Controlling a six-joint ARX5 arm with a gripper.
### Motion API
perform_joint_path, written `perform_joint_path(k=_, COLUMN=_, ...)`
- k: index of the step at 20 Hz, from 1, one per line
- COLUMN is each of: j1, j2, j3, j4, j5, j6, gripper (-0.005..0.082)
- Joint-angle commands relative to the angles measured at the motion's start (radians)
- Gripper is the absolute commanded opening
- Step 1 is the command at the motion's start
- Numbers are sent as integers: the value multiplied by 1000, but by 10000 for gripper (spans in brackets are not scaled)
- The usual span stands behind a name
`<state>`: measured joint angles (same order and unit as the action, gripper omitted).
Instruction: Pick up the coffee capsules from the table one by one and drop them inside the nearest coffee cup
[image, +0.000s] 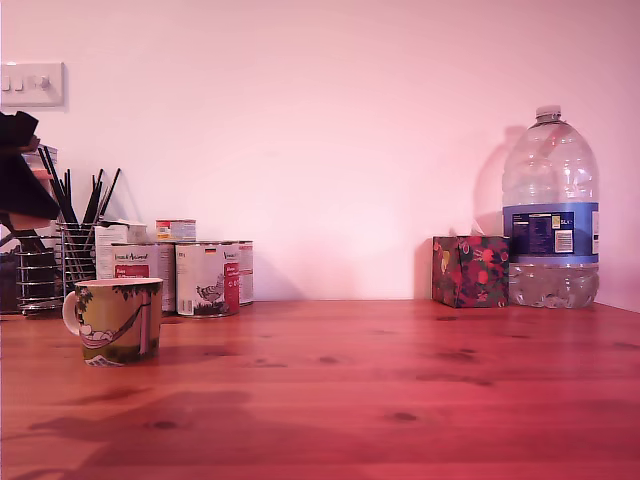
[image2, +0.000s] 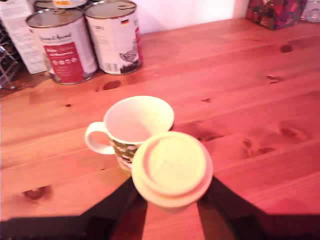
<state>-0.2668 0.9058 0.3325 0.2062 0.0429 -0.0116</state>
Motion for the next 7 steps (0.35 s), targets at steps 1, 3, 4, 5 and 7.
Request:
perform_joint_path(k=1, j1=2, j2=5, j3=-16, j4=11, j5=1, j6=12, gripper=93)
perform_joint_path(k=3, j1=2, j2=5, j3=-14, j4=11, j5=1, j6=12, gripper=93)
perform_joint_path(k=4, j1=2, j2=5, j3=-13, j4=11, j5=1, j6=12, gripper=93)
perform_joint_path(k=5, j1=2, j2=5, j3=-11, j4=11, j5=1, j6=12, gripper=93)
perform_joint_path(k=7, j1=3, j2=10, j3=-8, j4=11, j5=1, j6=12, gripper=93)
